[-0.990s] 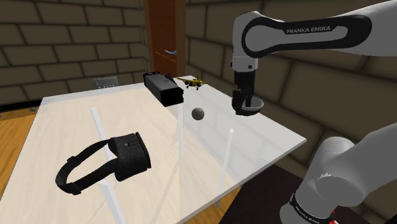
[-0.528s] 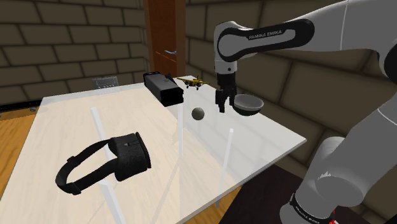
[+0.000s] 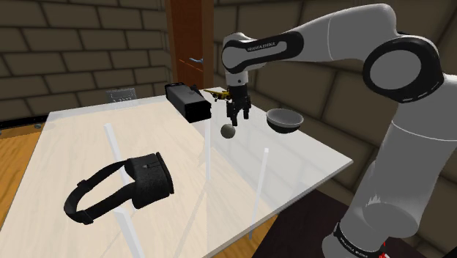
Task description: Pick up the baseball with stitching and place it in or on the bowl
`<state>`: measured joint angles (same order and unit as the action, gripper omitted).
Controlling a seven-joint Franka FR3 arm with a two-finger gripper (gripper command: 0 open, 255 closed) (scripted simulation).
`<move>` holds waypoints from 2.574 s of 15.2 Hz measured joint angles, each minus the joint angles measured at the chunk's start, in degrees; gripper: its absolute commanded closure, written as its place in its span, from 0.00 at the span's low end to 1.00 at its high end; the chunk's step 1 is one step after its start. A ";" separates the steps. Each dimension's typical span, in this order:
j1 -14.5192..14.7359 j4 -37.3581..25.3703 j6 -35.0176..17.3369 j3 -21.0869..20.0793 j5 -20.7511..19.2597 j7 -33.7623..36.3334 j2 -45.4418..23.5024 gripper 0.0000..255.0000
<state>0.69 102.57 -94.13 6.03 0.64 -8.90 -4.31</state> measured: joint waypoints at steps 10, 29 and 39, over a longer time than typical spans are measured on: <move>-0.88 -12.20 -0.50 0.14 1.31 -2.11 -13.66 0.00; -0.76 -8.94 -3.47 0.08 1.33 -2.07 -13.31 1.00; -0.82 -13.76 2.33 0.16 1.17 -1.98 -12.35 1.00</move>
<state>-0.13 88.81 -91.80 6.19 1.82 -10.88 -16.66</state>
